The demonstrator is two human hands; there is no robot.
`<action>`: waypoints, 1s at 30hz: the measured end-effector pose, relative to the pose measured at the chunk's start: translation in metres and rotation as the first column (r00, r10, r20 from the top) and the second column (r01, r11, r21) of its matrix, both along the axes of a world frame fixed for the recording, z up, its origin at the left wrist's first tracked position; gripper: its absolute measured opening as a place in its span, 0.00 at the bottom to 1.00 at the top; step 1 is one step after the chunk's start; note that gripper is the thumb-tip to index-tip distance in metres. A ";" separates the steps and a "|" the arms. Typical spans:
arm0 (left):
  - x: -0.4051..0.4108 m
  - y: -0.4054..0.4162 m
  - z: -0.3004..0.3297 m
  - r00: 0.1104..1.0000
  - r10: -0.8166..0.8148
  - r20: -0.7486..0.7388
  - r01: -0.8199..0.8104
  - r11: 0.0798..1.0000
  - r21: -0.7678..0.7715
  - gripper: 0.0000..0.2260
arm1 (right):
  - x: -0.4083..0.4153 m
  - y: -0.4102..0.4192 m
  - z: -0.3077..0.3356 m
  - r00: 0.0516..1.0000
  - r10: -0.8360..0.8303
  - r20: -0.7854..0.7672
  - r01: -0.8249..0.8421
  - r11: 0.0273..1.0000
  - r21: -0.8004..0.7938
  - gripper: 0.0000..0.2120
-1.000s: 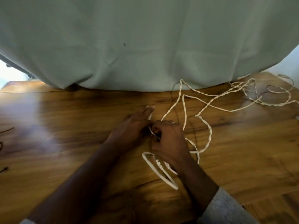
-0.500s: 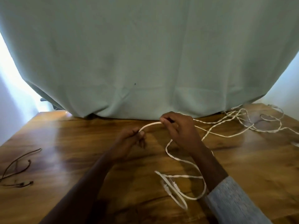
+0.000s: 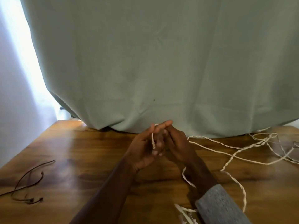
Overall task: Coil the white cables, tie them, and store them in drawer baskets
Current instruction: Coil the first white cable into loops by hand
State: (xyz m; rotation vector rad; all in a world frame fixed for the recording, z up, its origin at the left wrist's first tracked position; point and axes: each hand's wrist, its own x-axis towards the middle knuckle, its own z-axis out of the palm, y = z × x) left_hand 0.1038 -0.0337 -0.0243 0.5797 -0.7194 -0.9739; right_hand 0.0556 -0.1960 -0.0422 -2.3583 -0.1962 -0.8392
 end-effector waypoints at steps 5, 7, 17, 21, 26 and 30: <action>0.013 0.017 0.017 0.954 0.192 -0.229 -0.232 0.960 -0.160 0.22 | 0.009 -0.001 -0.018 0.957 -0.202 -0.207 0.114 0.921 -0.371 0.23; 0.021 0.023 0.014 0.913 0.326 -0.245 -0.361 0.925 -0.118 0.23 | 0.014 0.007 -0.021 0.955 -0.163 -0.248 0.045 0.905 -0.423 0.18; 0.044 0.033 -0.014 0.707 0.706 0.040 -0.700 0.690 0.185 0.19 | 0.009 0.050 -0.012 0.937 -0.095 -0.338 -0.132 0.796 -0.591 0.14; 0.034 0.027 -0.017 0.634 0.688 0.352 -0.770 0.604 0.207 0.13 | 0.001 0.043 -0.002 0.960 -0.039 -0.276 -0.132 0.809 -0.573 0.10; 0.037 0.014 -0.045 0.430 0.512 0.744 -0.865 0.469 0.178 0.13 | -0.008 0.035 0.010 0.977 0.136 -0.165 -0.193 0.891 -0.411 0.03; 0.027 0.014 -0.042 0.466 0.329 0.821 -0.783 0.586 0.210 0.15 | -0.006 0.031 0.007 0.996 0.046 -0.080 -0.075 0.912 -0.404 0.08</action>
